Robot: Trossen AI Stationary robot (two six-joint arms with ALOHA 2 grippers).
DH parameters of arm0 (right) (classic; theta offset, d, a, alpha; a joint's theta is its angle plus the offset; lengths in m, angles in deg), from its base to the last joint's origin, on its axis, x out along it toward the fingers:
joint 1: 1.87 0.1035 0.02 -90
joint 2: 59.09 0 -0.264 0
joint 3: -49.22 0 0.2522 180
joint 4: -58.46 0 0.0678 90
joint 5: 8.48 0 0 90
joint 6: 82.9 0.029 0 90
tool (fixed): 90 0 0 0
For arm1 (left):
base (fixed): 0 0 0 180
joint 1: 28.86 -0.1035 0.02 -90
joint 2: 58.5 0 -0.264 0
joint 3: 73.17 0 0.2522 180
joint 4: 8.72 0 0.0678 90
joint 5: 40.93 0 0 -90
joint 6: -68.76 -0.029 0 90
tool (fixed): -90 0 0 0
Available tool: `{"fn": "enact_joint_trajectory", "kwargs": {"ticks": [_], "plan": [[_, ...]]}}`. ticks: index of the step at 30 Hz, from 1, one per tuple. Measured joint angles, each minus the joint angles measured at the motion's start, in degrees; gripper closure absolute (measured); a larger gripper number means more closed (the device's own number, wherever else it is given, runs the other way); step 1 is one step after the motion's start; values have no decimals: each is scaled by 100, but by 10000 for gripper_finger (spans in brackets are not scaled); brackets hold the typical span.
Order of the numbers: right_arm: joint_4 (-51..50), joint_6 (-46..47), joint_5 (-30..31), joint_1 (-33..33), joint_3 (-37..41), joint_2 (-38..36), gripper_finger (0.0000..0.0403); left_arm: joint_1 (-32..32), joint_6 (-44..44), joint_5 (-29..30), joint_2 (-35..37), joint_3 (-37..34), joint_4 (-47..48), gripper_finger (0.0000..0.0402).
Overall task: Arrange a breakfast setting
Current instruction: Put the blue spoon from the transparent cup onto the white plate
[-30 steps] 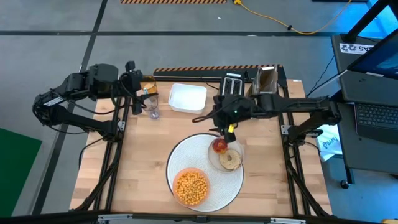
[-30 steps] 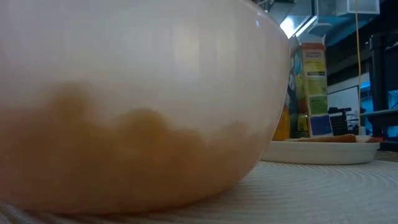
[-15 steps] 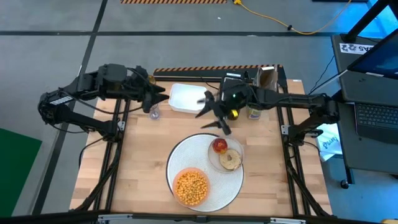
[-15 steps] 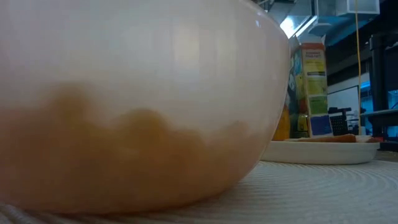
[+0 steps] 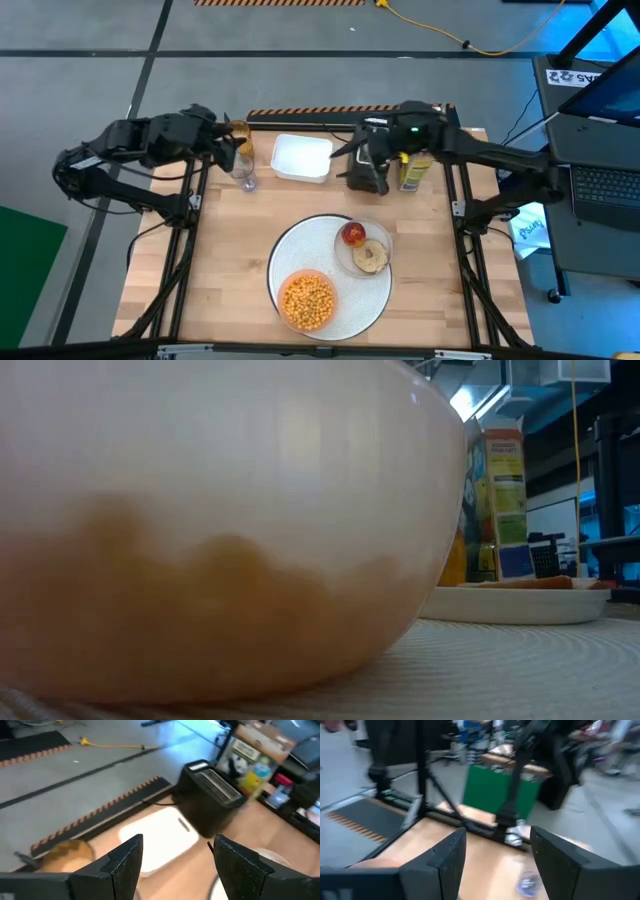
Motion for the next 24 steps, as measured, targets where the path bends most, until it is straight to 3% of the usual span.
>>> {"fn": "enact_joint_trajectory", "kwargs": {"ticks": [5, 13, 24], "plan": [[-377, -190, 700, 4, -3, -601, 194, 8, 277, 209, 559, -718, 42, 174], [-1239, -298, 1046, 4, -4, -1018, 194, -493, 725, 185, 1571, -2964, -808, 174], [-1404, -95, 878, 11, -4, -1048, 194, -1334, -1438, -67, 2434, -4555, -2011, 175]]}}
